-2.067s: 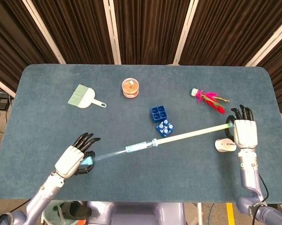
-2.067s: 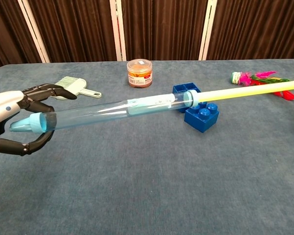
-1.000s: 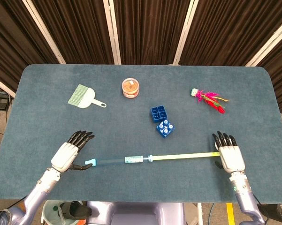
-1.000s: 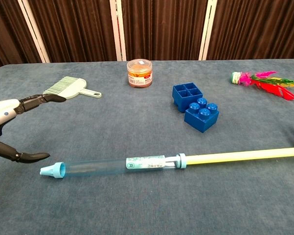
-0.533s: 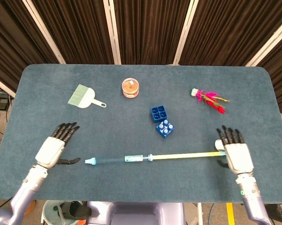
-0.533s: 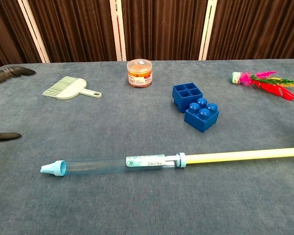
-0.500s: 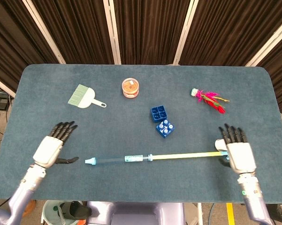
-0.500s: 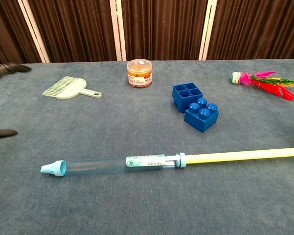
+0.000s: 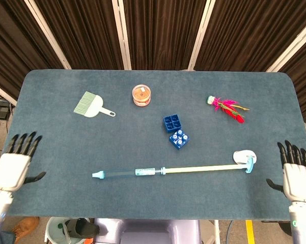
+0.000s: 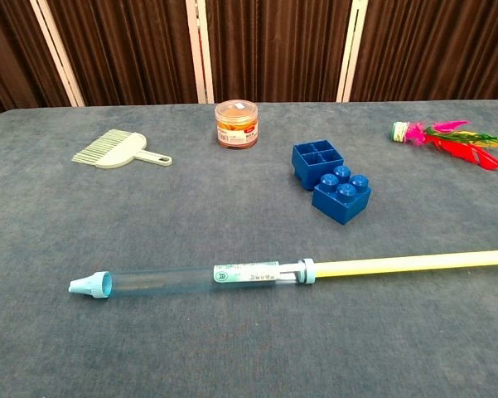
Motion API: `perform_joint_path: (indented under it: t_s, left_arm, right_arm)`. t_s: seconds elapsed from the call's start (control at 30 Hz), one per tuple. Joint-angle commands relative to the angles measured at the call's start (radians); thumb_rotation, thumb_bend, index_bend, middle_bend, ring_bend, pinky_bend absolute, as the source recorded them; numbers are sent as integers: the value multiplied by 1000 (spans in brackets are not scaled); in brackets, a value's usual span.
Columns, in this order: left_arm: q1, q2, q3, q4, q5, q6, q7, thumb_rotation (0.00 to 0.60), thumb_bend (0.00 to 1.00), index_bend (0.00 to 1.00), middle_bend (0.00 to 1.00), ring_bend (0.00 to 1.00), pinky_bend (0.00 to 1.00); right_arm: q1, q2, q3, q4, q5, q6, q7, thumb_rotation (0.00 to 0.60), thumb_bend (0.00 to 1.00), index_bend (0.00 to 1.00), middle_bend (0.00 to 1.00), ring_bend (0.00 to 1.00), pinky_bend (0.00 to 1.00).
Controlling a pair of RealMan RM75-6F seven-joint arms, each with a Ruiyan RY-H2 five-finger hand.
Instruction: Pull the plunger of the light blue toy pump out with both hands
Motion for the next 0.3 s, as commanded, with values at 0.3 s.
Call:
perform_joint_path:
  t_s: [0.3]
  left_arm:
    - [105, -11, 22, 61, 32, 95, -150, 600, 115, 0, 0, 0, 0]
  right_arm:
    - [-36, 19, -26, -20, -82, 54, 14, 600, 0, 0, 0, 0, 36]
